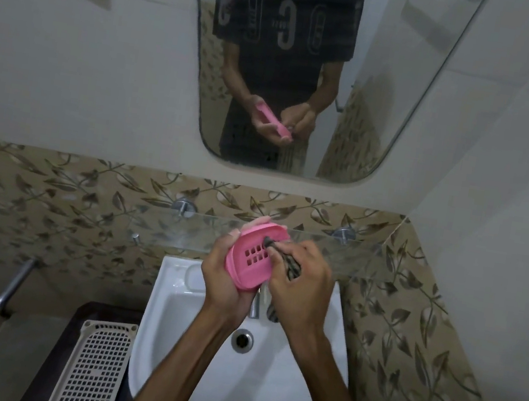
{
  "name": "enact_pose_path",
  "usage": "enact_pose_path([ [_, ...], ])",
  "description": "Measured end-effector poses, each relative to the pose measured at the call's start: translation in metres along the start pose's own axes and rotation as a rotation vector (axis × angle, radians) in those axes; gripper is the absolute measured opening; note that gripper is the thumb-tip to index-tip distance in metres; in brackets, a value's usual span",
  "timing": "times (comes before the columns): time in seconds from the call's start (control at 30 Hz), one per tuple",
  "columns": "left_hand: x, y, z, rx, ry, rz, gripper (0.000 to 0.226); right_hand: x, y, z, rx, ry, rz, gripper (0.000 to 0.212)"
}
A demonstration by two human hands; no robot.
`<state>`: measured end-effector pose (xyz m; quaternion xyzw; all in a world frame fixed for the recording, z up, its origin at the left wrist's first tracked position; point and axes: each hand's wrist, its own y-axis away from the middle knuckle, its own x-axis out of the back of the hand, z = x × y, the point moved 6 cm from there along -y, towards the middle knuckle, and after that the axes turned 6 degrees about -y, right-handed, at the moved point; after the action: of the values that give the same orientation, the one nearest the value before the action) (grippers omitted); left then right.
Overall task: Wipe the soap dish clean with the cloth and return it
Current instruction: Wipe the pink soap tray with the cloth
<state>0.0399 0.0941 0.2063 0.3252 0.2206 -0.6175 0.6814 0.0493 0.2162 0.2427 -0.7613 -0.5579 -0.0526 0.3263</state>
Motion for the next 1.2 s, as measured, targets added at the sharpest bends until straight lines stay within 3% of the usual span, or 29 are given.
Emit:
enact_pose_path([
  [0.1, 0.006, 0.000, 0.001, -0.048, -0.045, 0.025, 0.058, -0.002, 0.013, 0.019, -0.192, -0.115, -0.098, 0.002],
  [0.2, 0.010, -0.001, -0.001, -0.074, -0.094, 0.055, 0.056, -0.005, 0.024, 0.022, -0.354, -0.434, -0.210, 0.007],
  [0.33, 0.010, -0.004, -0.001, -0.060, -0.196, 0.067, 0.063, 0.008, 0.026, 0.016, -0.419, -0.708, -0.082, 0.016],
  [0.6, 0.002, -0.004, -0.004, -0.102, -0.473, -0.047, 0.062, 0.002, 0.027, -0.011, -0.218, -0.654, -0.054, 0.027],
  [0.73, 0.003, -0.002, 0.000, -0.117, -0.688, -0.181, 0.059, 0.009, 0.020, -0.001, -0.337, -0.717, -0.020, 0.015],
  [0.9, 0.010, -0.002, -0.006, -0.100, -0.893, -0.311, 0.082, 0.006, 0.008, 0.011, -0.465, -0.762, -0.134, 0.013],
  [0.97, 0.013, -0.003, -0.009, -0.058, -0.957, -0.359, 0.095, 0.011, 0.004, 0.013, -0.417, -0.703, -0.171, 0.012],
  [1.1, 0.014, 0.003, -0.008, -0.088, -0.992, -0.427, 0.098, 0.015, 0.007, -0.005, -0.138, -0.546, -0.282, 0.013],
  [1.2, 0.013, 0.007, -0.011, -0.113, -1.029, -0.423, 0.098, 0.017, -0.003, 0.010, -0.210, -0.521, -0.196, 0.019],
])
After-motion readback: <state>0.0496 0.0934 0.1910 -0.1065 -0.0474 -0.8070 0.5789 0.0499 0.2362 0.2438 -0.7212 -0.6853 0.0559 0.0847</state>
